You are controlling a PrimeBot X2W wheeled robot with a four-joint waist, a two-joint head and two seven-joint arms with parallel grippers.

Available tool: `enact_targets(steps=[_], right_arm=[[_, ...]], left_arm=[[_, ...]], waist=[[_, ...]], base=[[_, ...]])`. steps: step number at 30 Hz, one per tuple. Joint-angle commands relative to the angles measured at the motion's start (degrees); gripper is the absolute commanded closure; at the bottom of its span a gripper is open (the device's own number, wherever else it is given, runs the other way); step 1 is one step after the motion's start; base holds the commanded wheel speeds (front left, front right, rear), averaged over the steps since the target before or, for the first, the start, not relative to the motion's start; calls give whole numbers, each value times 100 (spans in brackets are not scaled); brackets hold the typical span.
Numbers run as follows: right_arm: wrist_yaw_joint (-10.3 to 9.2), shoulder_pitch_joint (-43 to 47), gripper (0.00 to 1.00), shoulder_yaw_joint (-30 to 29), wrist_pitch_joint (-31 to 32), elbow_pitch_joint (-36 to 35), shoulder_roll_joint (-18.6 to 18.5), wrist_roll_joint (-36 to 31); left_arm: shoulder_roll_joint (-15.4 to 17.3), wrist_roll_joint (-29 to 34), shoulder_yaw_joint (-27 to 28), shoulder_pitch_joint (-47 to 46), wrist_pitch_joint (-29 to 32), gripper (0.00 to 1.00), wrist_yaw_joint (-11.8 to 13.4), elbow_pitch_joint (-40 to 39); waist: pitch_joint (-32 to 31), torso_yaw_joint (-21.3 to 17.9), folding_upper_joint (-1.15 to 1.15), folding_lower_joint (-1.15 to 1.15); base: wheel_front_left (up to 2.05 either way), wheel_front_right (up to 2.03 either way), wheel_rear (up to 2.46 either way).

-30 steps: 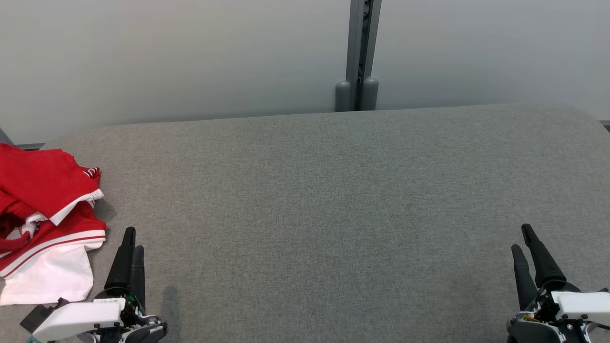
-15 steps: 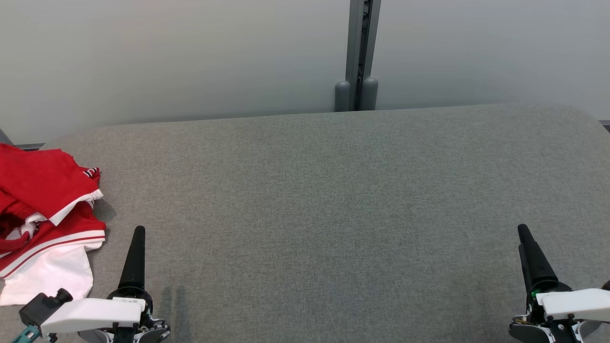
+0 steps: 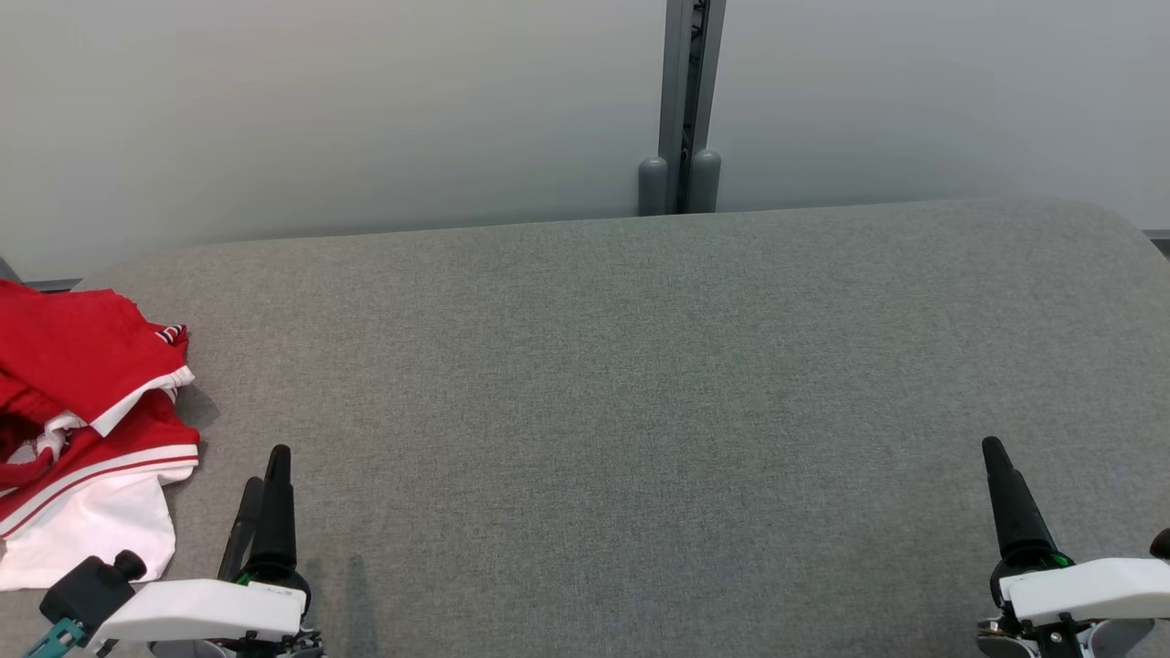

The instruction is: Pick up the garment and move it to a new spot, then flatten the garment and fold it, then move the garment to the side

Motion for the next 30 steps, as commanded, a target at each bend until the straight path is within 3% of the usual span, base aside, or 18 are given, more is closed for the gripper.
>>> enact_targets(steps=[1,30], right_arm=[[8,-37,0,12,-73,-85,-73,-158],[10,81,0,285,-605,-20,-176,-2401]], left_arm=[[37,171,-10,-56,-48,0,20,-67],[55,2478,-174,127,-582,0,301,49]], waist=[[0,-1,0,0],[-21,-21,0,0]], base=[[0,0,0],[0,0,0]])
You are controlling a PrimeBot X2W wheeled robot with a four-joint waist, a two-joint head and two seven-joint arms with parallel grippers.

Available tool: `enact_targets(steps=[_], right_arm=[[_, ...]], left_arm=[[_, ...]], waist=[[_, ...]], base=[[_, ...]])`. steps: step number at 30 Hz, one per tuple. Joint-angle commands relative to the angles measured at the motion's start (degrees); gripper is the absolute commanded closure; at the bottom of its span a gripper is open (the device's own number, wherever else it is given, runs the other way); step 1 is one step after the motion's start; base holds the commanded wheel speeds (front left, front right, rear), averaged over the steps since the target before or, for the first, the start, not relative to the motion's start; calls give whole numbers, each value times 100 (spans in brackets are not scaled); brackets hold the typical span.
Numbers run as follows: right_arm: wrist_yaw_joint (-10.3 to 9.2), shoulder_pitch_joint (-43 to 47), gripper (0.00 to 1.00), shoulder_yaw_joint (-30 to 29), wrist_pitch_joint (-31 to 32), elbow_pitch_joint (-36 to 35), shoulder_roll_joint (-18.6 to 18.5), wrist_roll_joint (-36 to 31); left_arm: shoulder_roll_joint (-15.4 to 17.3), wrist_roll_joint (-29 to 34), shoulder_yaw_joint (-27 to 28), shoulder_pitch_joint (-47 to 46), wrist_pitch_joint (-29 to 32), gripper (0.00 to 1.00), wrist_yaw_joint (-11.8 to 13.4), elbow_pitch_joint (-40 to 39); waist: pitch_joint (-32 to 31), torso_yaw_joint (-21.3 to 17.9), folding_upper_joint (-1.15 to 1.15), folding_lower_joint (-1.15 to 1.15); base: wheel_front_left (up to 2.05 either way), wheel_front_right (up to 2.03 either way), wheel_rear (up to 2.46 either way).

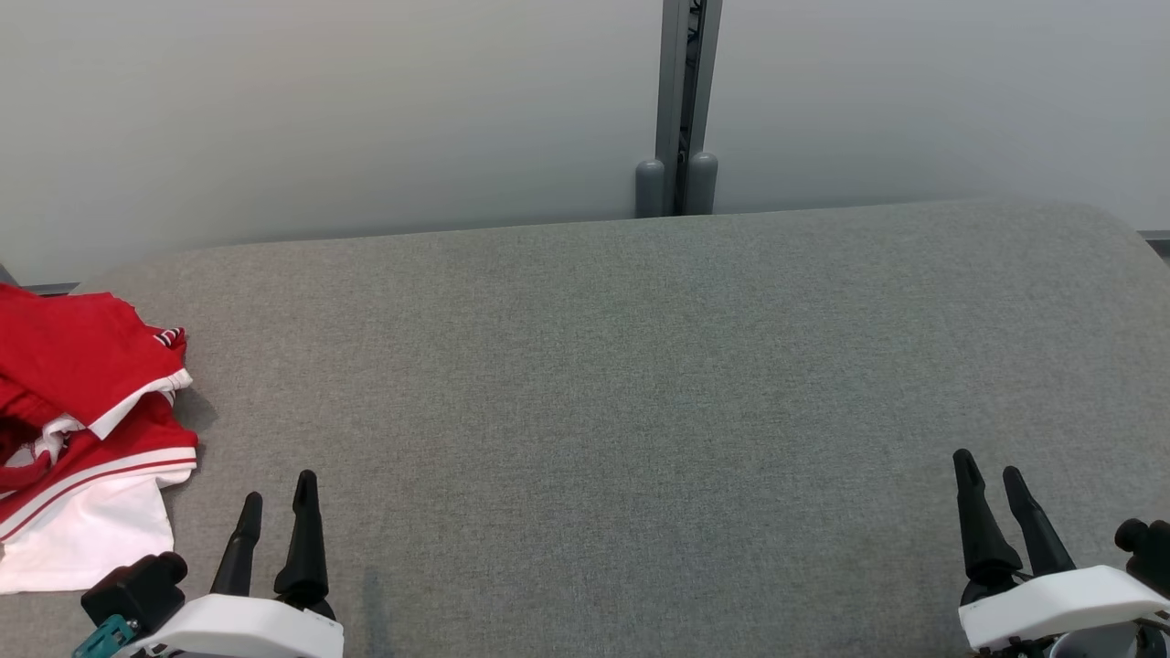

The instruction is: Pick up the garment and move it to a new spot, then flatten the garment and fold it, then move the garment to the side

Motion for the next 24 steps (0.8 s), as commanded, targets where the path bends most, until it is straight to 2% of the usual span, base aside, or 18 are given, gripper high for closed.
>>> enact_targets(steps=[1,14,24], right_arm=[[10,-1,0,21,-81,-35,-69,-220],[11,19,0,44,-257,-8,-80,-1005],[12,39,0,188,-391,18,-111,-1542]], left_arm=[[44,233,-5,-27,-70,0,46,-34],[48,1079,9,32,-250,0,246,-52],[60,1683,16,77,-380,0,295,-49]], waist=[[-1,2,0,0],[-3,-9,0,0],[-13,-7,0,0]], base=[[0,0,0],[0,0,0],[0,0,0]])
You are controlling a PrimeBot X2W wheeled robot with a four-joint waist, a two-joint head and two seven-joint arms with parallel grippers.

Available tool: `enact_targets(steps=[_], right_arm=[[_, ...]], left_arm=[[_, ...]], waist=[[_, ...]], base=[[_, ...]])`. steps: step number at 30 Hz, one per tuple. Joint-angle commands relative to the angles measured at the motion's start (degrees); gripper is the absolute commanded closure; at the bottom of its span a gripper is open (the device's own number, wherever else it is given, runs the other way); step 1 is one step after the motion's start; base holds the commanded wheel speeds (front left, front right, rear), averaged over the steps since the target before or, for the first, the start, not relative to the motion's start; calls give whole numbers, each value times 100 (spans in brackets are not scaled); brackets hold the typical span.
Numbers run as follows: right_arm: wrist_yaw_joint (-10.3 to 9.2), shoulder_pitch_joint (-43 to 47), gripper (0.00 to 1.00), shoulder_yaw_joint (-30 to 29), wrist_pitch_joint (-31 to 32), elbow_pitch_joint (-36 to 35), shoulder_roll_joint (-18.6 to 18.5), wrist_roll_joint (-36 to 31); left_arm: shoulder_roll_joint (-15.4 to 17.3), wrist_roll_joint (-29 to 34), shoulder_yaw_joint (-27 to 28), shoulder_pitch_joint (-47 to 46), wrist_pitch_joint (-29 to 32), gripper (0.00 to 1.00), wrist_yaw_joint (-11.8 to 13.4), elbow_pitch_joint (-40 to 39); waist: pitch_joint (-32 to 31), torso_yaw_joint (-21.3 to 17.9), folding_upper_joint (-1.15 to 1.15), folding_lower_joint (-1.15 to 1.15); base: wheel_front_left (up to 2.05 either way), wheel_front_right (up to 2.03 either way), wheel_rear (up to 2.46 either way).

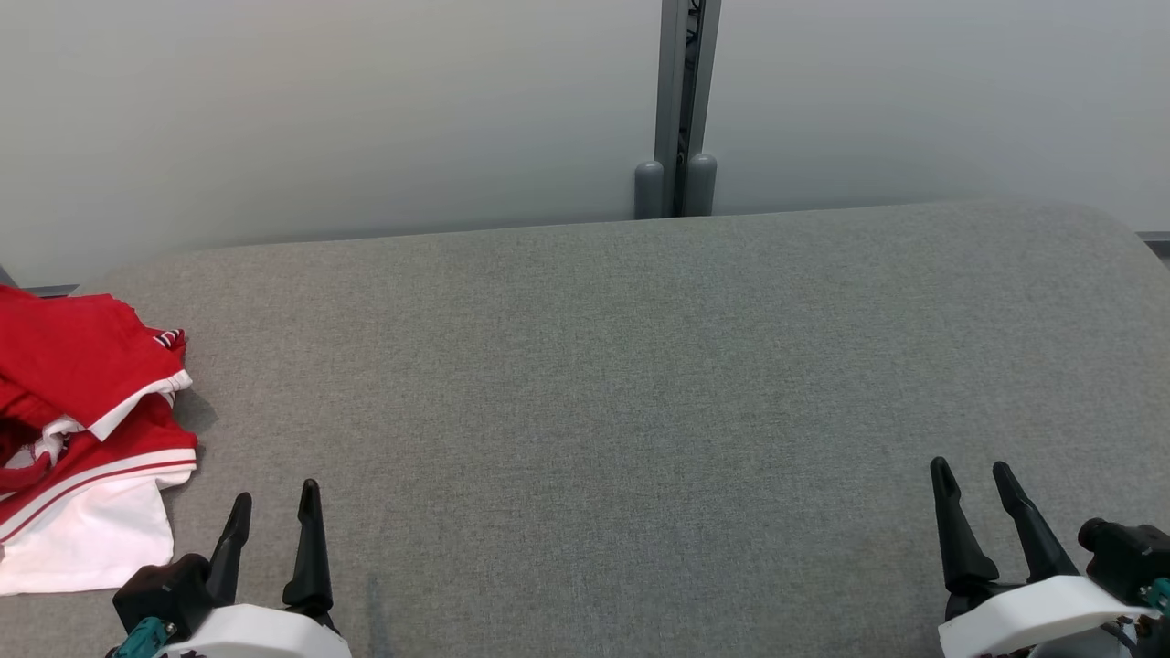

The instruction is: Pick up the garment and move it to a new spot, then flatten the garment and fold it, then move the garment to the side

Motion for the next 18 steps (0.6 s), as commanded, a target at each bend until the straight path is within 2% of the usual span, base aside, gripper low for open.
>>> enact_targets(steps=[1,18], right_arm=[[11,17,0,-5,-53,-21,-51,-130],[12,80,0,-78,-262,24,-8,-972]], left_arm=[[43,147,15,5,-49,0,28,-30],[48,986,35,128,-259,0,48,9]], waist=[[-3,1,0,0],[-54,-37,0,0]], base=[[0,0,0],[0,0,0]])
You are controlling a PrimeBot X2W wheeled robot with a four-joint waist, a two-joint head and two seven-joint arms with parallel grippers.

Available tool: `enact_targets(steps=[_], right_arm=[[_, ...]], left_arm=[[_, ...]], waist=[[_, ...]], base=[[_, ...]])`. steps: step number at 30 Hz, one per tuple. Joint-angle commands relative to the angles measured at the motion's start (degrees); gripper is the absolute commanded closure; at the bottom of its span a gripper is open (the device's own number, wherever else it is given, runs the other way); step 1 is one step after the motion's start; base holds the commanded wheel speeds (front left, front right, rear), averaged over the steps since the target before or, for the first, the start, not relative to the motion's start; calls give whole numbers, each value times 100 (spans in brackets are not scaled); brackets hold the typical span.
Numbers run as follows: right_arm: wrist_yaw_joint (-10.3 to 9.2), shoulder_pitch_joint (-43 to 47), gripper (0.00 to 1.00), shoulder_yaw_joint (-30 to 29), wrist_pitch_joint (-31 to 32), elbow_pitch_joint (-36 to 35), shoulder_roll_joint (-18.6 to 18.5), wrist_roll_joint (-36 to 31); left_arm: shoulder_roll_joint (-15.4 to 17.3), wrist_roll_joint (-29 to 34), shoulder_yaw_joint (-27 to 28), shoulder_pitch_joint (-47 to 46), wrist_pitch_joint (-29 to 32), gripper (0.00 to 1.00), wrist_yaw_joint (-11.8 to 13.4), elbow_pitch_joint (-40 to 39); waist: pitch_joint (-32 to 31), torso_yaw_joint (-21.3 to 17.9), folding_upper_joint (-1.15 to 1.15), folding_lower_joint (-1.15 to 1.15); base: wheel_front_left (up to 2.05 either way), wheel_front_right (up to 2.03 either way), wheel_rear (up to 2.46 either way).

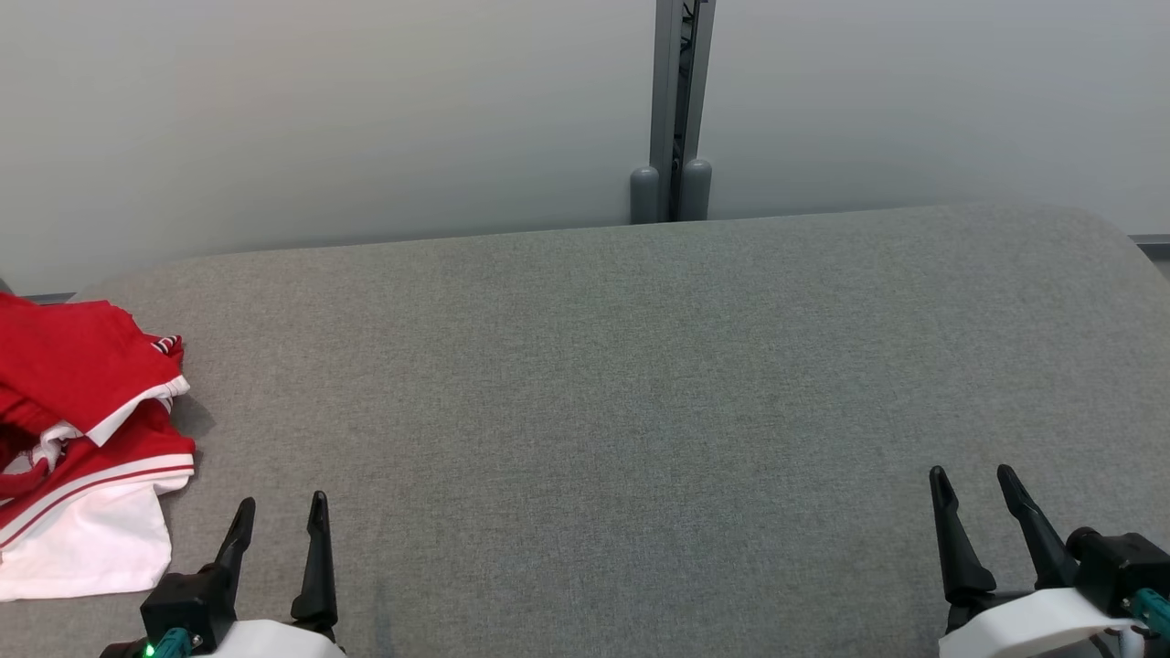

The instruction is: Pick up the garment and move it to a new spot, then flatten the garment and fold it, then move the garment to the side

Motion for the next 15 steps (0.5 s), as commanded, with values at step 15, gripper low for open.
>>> enact_targets(steps=[15], right_arm=[[11,71,0,-10,-221,0,-8,-796]], left_arm=[[36,713,72,70,-205,0,129,14]], waist=[[-3,-23,0,0]], base=[[0,0,0]])
